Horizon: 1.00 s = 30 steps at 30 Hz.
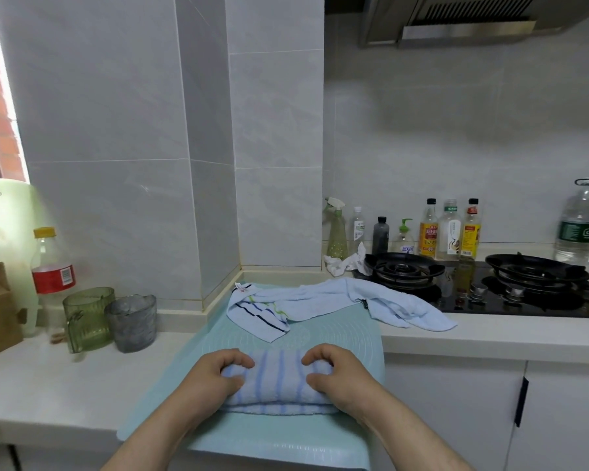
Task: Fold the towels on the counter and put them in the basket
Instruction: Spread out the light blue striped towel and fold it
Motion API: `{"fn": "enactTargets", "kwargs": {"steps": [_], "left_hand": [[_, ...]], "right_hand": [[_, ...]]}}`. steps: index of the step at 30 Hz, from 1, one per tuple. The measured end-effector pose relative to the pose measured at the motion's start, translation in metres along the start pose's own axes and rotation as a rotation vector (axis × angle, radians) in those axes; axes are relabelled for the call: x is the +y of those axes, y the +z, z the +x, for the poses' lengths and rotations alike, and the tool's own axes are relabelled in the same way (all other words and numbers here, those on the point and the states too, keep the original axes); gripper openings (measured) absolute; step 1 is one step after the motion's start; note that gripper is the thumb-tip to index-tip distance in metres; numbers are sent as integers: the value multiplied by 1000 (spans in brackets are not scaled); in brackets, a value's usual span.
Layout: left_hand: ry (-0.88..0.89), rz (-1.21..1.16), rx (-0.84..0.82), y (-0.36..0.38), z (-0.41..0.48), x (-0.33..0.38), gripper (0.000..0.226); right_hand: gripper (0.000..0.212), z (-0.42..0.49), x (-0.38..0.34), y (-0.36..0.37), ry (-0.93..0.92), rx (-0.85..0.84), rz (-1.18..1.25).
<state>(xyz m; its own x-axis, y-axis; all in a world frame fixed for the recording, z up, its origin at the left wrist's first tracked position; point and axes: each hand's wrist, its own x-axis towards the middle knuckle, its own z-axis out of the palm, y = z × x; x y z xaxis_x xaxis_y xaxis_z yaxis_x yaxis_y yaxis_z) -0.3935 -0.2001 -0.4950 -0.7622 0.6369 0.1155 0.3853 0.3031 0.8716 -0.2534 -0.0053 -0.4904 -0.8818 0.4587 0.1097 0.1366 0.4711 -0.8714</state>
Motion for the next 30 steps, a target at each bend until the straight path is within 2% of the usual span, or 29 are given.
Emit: {"fn": "enactTargets", "kwargs": {"steps": [4, 7, 11, 15, 19, 21, 23, 27, 30], "left_hand": [[39, 54, 14, -3, -4, -2, 53], [-69, 46, -62, -8, -3, -1, 71], [-88, -9, -135, -13, -6, 10, 60], [10, -261, -33, -12, -7, 8, 72], [52, -502, 52, -5, 4, 10, 78], [65, -500, 89, 0, 7, 8, 71], [82, -467, 96, 4, 12, -3, 63], [78, -405, 124, 8, 16, -10, 33], [33, -466, 102, 11, 16, -9, 45]], "right_hand": [[54, -2, 6, 2, -24, 49, -113], [76, -4, 8, -3, 67, 60, -124], [58, -10, 8, -8, 120, 13, -44], [51, -16, 3, -11, 31, -27, 110], [67, -4, -4, -9, -64, 48, 340], [64, 5, -3, -4, -90, 86, 321], [50, 13, 5, 2, -116, 101, 277], [32, 18, 13, 9, -90, 118, 255], [37, 17, 14, 11, -57, 86, 280]]}}
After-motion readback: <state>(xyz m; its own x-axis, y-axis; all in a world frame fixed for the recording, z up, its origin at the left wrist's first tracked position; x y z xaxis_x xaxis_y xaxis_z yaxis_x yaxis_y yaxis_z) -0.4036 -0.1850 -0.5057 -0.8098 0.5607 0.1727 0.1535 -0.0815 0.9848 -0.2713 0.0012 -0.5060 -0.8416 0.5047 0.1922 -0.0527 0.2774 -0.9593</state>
